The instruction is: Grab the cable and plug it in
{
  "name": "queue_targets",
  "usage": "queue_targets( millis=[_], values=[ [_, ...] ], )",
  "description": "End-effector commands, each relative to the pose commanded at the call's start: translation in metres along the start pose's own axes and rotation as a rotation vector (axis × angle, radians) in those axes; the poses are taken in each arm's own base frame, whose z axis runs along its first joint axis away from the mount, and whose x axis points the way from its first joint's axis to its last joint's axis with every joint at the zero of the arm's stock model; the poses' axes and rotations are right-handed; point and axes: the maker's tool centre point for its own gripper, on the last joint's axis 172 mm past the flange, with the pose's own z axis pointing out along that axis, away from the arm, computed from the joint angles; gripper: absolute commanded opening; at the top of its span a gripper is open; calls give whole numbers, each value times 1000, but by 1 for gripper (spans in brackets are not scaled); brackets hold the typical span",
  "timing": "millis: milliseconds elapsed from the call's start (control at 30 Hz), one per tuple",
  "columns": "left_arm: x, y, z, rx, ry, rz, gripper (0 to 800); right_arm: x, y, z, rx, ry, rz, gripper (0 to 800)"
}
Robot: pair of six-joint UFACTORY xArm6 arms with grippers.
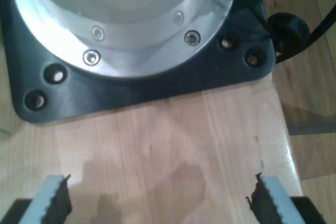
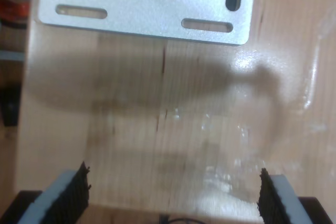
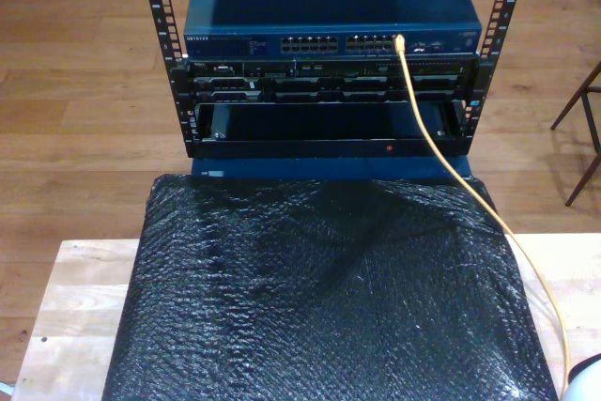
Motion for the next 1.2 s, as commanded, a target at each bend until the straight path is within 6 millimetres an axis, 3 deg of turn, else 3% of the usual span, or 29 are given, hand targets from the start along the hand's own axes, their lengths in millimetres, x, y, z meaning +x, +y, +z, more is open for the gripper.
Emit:
queue_targets(
  millis=[567, 1200],
  values=[
    [0, 0, 0, 0, 0, 0, 800, -3, 0, 22, -5, -37, 9, 800],
    [0, 0, 0, 0, 0, 0, 800, -5, 1, 22, -5, -44, 7, 800]
  ],
)
